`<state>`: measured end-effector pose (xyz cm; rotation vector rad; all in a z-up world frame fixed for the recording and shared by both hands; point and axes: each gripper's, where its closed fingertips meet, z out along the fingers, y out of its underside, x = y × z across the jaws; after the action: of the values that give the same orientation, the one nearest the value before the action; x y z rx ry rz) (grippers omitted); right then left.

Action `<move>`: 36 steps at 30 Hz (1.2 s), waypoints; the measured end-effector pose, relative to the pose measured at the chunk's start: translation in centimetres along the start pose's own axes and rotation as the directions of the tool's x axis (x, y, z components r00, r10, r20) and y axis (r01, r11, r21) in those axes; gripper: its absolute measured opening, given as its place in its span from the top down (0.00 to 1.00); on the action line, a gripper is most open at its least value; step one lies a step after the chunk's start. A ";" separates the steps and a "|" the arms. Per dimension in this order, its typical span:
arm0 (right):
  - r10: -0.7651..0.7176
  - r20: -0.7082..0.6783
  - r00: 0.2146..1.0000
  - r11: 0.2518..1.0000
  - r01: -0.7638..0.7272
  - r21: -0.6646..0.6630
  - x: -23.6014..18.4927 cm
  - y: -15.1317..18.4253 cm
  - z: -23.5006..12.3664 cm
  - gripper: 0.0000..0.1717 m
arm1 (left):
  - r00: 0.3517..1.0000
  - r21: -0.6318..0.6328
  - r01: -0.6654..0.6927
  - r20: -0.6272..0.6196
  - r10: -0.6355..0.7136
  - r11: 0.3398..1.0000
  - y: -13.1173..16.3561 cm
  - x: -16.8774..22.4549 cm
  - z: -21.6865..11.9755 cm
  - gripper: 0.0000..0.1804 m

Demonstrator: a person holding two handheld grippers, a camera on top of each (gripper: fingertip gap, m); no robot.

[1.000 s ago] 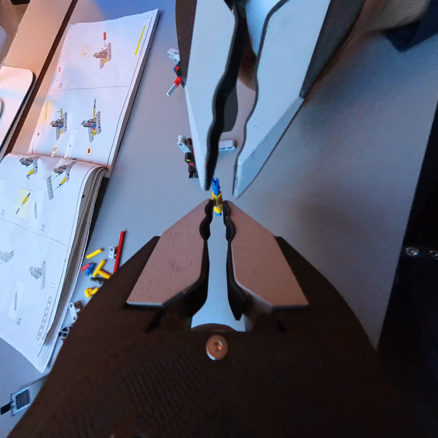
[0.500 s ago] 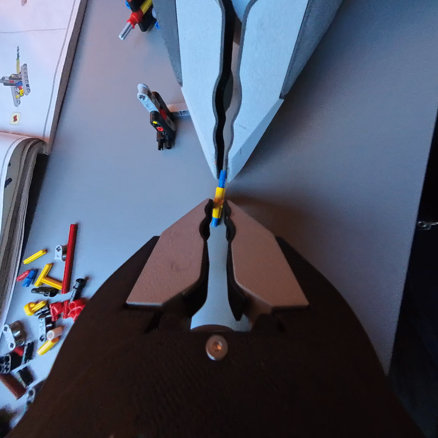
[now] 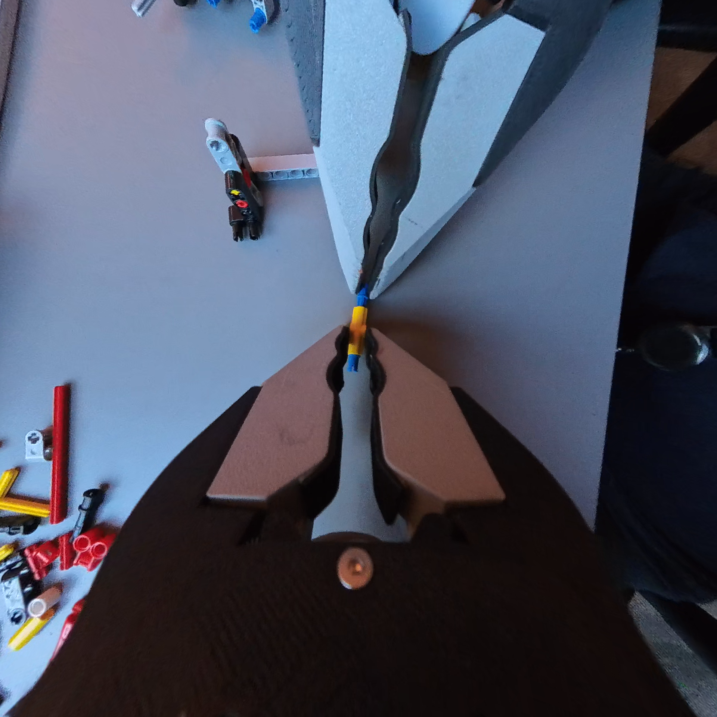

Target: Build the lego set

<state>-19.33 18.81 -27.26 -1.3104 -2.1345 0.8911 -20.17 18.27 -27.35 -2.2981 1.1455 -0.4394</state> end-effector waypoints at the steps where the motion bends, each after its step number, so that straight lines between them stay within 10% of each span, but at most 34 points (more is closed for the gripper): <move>1: 0.008 0.009 1.000 1.000 -0.008 0.001 -0.1 0.0 0.0 1.00 | 1.000 0.007 -0.010 0.007 0.010 1.000 0.0 0.0 0.0 0.97; 36: 0.074 0.055 0.996 0.997 -0.074 -0.005 -0.4 0.1 0.0 1.00 | 0.995 0.038 -0.087 -0.055 0.089 0.995 0.0 0.2 0.1 0.97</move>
<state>-19.09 18.46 -27.31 -1.3898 -2.1418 0.9646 -19.97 18.13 -27.45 -2.2076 1.2511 -0.4904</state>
